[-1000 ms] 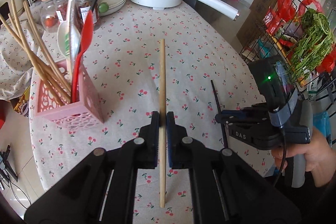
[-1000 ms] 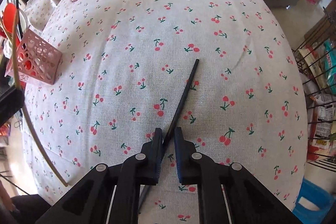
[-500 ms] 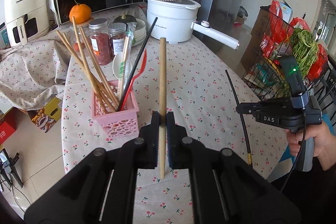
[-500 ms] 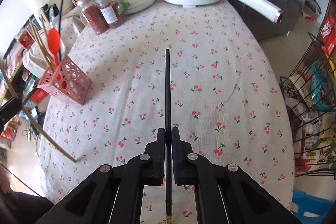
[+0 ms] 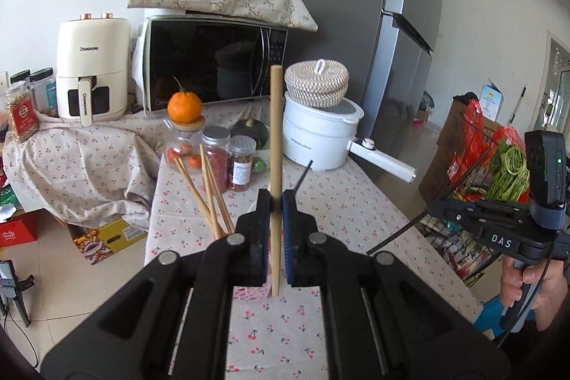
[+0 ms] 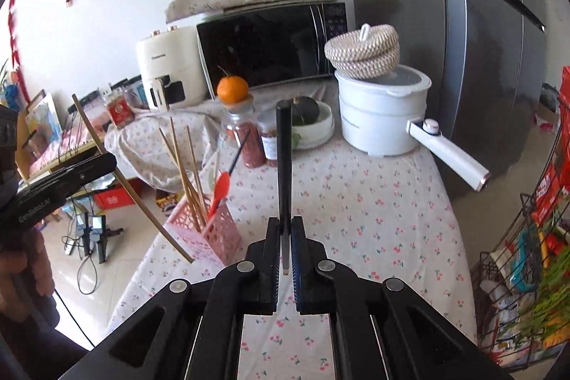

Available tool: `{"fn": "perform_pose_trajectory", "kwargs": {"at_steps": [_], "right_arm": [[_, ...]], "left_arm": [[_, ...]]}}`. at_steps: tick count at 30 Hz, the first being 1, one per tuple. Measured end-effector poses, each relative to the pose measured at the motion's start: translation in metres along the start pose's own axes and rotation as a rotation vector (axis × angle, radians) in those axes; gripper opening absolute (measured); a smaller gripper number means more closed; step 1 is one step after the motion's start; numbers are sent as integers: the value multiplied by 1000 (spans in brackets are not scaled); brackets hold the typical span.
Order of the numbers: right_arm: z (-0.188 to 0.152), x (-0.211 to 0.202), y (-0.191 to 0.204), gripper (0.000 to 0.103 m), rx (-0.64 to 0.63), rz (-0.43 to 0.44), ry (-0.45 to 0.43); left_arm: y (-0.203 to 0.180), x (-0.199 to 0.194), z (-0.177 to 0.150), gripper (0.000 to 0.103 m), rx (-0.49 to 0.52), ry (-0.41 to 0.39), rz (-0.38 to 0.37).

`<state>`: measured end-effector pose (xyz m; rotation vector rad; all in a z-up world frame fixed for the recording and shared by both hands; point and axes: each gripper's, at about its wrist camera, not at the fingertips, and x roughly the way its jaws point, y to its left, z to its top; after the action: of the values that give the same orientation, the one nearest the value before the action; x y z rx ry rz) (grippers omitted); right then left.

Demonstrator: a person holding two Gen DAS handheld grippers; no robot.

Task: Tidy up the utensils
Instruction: 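Lift both held chopsticks and carry them toward the pink basket, then lower both chopsticks into the pink basket and open both grippers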

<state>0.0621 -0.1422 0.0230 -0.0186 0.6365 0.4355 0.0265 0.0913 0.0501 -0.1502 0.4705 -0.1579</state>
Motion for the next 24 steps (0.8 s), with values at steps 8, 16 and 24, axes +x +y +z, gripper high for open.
{"fn": "perform_pose_trajectory", "kwargs": {"at_steps": [8, 16, 24], "right_arm": [[25, -11, 21, 6, 8, 83, -21], [21, -4, 38, 6, -9, 112, -6], [25, 0, 46, 6, 14, 138, -32]], "left_arm": [[33, 10, 11, 8, -87, -80, 78], [37, 49, -4, 8, -74, 10, 103], [40, 60, -19, 61, -79, 131, 75]]}}
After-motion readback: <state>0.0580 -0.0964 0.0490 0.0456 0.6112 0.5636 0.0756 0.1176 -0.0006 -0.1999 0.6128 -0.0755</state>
